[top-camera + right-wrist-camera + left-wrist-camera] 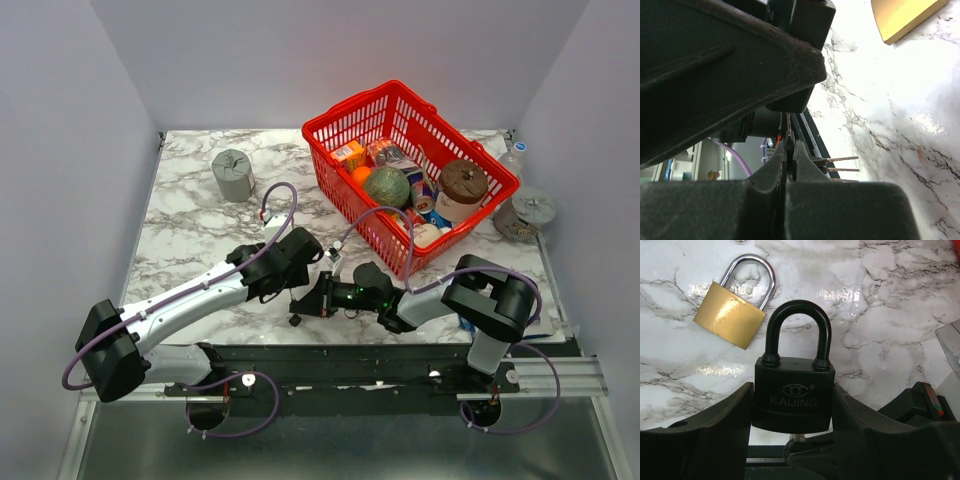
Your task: Unlock with the key
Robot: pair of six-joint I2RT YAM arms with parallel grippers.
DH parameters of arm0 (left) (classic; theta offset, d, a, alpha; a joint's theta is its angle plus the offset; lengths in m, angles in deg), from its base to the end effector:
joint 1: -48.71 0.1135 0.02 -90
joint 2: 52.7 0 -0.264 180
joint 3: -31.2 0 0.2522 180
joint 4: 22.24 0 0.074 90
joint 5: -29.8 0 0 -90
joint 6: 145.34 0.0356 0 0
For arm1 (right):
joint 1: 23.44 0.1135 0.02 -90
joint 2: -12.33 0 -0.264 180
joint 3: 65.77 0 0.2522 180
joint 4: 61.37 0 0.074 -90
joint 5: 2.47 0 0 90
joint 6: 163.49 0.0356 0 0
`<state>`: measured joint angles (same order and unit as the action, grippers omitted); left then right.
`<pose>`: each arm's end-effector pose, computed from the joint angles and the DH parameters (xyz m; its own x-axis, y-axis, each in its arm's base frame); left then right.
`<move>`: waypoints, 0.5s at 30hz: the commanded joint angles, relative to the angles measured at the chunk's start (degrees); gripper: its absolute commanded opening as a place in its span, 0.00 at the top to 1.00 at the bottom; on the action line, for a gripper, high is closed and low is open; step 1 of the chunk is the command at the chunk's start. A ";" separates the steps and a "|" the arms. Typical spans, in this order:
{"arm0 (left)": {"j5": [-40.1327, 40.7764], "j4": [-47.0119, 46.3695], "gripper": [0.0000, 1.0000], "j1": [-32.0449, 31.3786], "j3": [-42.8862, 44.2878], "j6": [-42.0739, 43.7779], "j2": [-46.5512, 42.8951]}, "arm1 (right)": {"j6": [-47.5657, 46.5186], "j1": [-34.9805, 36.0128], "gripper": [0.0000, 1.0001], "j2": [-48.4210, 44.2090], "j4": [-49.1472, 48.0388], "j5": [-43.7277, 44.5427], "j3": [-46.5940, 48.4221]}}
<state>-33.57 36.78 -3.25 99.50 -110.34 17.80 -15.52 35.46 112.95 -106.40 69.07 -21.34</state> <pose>0.1573 -0.1751 0.2599 -0.7776 -0.1945 -0.5980 -0.1149 0.9789 -0.1690 0.1529 0.2753 0.1426 -0.8776 0.1020 -0.4684 -0.4311 0.2593 0.8642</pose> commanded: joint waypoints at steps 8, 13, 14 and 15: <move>2.55 -0.70 1.00 0.11 1.71 0.42 -1.24 | -2.16 -0.01 0.99 0.55 3.41 -0.70 2.90; 2.37 -0.96 1.00 0.11 1.62 0.34 -1.15 | -1.90 -0.01 0.99 0.81 3.68 -0.35 3.07; 2.37 -0.87 1.00 0.11 1.62 0.34 -1.24 | -1.81 -0.18 0.99 0.89 3.68 -0.52 3.25; 2.37 -0.87 1.00 0.11 1.62 0.42 -1.24 | -1.73 -0.10 0.99 1.07 3.68 -0.53 3.34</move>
<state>-33.57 37.10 -3.25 99.50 -110.21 17.80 -16.61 35.46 112.95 -103.64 68.79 -19.37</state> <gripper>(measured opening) 0.635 0.034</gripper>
